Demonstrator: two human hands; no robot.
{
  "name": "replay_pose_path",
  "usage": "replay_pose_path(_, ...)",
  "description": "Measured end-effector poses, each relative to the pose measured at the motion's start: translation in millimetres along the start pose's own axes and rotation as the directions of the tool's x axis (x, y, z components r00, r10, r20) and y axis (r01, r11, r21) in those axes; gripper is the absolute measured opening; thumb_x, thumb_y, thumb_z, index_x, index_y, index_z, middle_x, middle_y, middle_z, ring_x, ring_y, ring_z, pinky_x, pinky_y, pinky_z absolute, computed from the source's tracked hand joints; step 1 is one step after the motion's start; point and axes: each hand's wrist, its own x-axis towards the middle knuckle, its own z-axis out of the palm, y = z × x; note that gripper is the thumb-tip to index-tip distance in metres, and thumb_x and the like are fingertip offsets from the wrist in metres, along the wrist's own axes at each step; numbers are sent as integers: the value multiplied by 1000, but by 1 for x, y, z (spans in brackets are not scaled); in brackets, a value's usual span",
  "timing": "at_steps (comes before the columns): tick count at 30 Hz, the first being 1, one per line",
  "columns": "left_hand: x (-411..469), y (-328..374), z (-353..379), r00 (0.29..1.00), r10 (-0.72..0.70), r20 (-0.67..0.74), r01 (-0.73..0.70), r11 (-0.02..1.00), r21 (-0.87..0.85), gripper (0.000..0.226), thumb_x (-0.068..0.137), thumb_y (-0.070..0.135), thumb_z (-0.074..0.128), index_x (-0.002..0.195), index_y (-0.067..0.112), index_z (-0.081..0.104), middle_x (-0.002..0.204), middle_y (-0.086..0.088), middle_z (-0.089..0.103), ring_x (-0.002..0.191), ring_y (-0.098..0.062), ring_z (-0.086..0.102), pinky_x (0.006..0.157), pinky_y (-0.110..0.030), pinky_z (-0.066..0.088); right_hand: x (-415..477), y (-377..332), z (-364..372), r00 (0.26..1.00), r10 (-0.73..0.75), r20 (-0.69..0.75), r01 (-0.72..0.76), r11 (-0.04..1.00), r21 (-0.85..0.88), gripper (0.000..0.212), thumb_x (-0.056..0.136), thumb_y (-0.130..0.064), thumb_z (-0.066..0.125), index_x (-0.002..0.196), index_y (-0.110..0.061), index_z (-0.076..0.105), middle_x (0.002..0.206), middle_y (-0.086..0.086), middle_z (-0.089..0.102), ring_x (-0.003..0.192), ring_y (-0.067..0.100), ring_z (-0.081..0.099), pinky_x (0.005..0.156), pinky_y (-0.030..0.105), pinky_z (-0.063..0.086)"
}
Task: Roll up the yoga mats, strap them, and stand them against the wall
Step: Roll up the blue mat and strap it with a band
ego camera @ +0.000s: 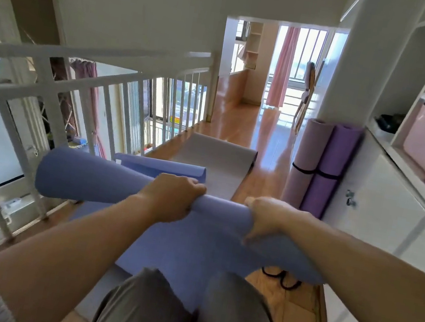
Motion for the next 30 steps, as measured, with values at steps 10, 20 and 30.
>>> replay_pose_path(10, 19, 11, -59, 463, -55, 885, 398, 905, -152, 52, 84, 20, 71, 132, 14, 55, 127, -9, 61, 113, -27, 60, 98, -38, 50, 2, -2, -9, 812, 99, 575, -202, 972, 118, 46, 83, -15, 67, 126, -6, 56, 122, 15, 60, 112, 32, 59, 91, 37, 50)
replay_pose_path(20, -19, 6, -25, 900, -67, 431, 167, 966, -197, 37, 81, 35, 72, 114, 20, 64, 105, -2, 64, 89, -14, 54, 84, -30, 46, 5, -16, 17, 992, -116, 40, 107, 978, 177, 96, 64, -54, 80, 144, -29, 33, 138, -4, 46, 125, 21, 45, 106, 49, 37)
replay_pose_path(30, -17, -48, -22, 929, -320, 188, 342, 935, -97, 29, 83, 35, 65, 110, 25, 60, 111, -2, 65, 100, -21, 60, 84, -34, 46, 54, -21, -3, 970, -48, -237, 51, 999, 7, 14, 83, -19, 58, 96, -22, 61, 103, 6, 64, 101, 28, 61, 78, 30, 45)
